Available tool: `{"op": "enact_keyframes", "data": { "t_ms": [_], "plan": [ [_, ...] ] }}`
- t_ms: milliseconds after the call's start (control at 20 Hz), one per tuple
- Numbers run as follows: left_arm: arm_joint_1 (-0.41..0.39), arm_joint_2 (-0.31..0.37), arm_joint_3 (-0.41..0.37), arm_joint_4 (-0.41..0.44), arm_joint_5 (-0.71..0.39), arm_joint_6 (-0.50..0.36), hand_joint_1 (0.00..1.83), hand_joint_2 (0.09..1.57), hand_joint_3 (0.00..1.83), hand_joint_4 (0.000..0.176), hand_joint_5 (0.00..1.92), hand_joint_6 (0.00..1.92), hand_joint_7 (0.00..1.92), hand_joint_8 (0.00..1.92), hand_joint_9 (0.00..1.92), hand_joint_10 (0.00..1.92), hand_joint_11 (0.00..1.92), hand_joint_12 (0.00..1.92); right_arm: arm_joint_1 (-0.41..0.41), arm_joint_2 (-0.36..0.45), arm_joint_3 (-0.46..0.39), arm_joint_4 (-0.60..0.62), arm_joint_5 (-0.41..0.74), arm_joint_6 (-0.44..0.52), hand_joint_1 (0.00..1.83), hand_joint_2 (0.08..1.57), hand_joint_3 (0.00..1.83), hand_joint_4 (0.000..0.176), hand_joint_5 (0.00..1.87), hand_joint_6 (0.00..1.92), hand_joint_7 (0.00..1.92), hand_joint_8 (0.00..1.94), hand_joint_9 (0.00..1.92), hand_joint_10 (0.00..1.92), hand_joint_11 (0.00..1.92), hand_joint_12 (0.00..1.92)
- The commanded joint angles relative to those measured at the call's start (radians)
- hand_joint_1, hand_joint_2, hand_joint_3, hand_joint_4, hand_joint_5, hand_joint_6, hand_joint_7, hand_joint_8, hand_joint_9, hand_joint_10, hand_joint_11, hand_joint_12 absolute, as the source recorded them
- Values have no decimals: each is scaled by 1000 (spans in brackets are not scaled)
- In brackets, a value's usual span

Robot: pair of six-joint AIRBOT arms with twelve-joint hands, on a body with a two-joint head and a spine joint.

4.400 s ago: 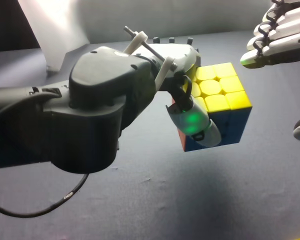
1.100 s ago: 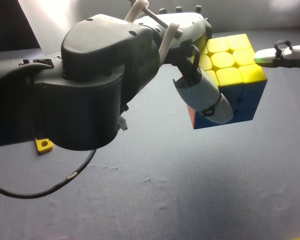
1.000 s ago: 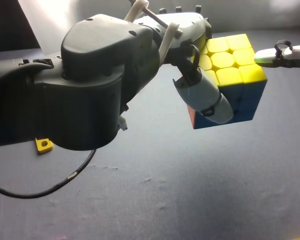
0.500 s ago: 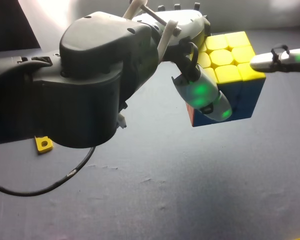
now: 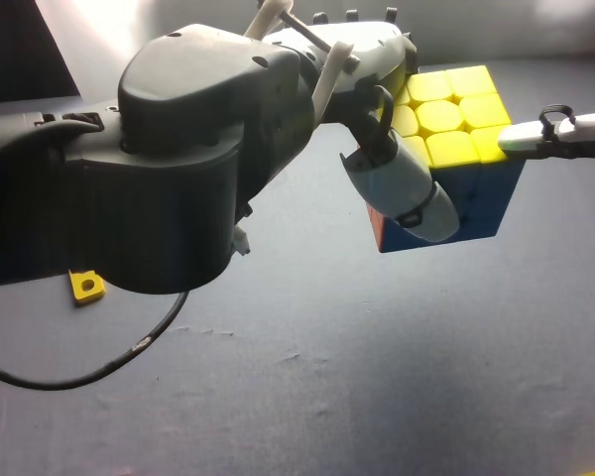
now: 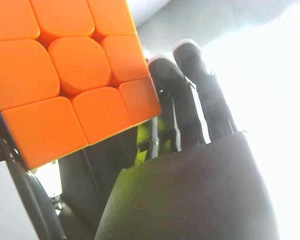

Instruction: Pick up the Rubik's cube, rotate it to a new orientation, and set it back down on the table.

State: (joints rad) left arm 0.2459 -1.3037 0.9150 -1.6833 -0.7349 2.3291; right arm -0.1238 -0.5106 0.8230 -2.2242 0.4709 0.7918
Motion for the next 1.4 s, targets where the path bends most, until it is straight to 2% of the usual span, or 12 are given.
{"op": "enact_keyframes", "data": {
  "t_ms": [0,100,200,350,550,650,700,800,850,950,1250,1350],
  "plan": [
    [-22,6,1,74,3,-13,1137,1321,0,0,744,1386,494,1792,274,1921,212,1921,2,0,-3,33,-49,-2,1322,1236,57,38,3,0,695,1547,925,1921,848,1921],
    [-22,6,1,74,3,-13,1136,1312,0,0,744,1415,527,1727,339,1921,299,1921,-4,0,-6,33,-48,-2,1441,1203,20,38,29,4,778,1840,968,1920,916,1919],
    [-24,6,1,74,3,-13,1159,1295,0,0,786,1333,544,1719,378,1921,342,1921,-11,0,-9,33,-47,-2,1323,1247,42,39,52,5,688,1579,949,1921,892,1921],
    [-28,8,0,74,3,-13,1099,1342,13,0,670,1513,499,1801,359,1921,304,1921,-23,1,-17,33,-40,1,1315,1255,35,21,6,0,683,1561,935,1921,894,1921],
    [-30,10,1,74,3,-12,1101,1340,10,0,673,1523,500,1780,356,1921,323,1921,-35,1,-27,33,-36,1,1313,1260,32,37,0,0,679,1574,970,1921,926,1921],
    [-32,12,1,74,3,-12,1172,1275,0,0,826,1262,585,1671,392,1921,352,1921,-42,1,-32,33,-33,1,1313,1262,30,32,4,1,675,1581,942,1921,904,1921],
    [-32,12,1,74,3,-11,1172,1265,0,0,833,1271,608,1615,402,1920,379,1921,-44,1,-33,33,-33,1,1410,1218,7,26,0,0,776,1855,976,1921,946,1921],
    [-34,12,1,74,3,-10,1147,1287,0,0,775,1340,572,1678,361,1921,332,1921,-50,1,-39,33,-32,2,1384,1213,3,11,0,0,750,1938,926,1921,914,1921],
    [-34,12,1,74,3,-10,1167,1269,0,0,820,1283,595,1645,401,1921,368,1921,-54,1,-42,33,-32,2,1313,1258,32,17,0,0,675,1670,882,1921,867,1921],
    [-34,12,2,74,3,-9,1157,1275,0,0,789,1296,600,1665,397,1921,384,1921,-60,1,-48,33,-32,2,1274,1242,10,23,0,0,740,1923,910,1921,897,1921],
    [-35,13,2,74,7,-8,1145,1286,0,0,773,1341,576,1680,369,1921,293,1921,-82,1,-52,33,-32,6,1276,1221,0,33,0,0,737,1915,893,1921,871,1921],
    [-35,13,2,74,7,-8,1124,1315,10,0,713,1416,534,1753,338,1921,283,1921,-87,1,-52,33,-33,7,1258,1230,0,51,0,0,725,1891,873,1921,839,1921]
  ]
}}
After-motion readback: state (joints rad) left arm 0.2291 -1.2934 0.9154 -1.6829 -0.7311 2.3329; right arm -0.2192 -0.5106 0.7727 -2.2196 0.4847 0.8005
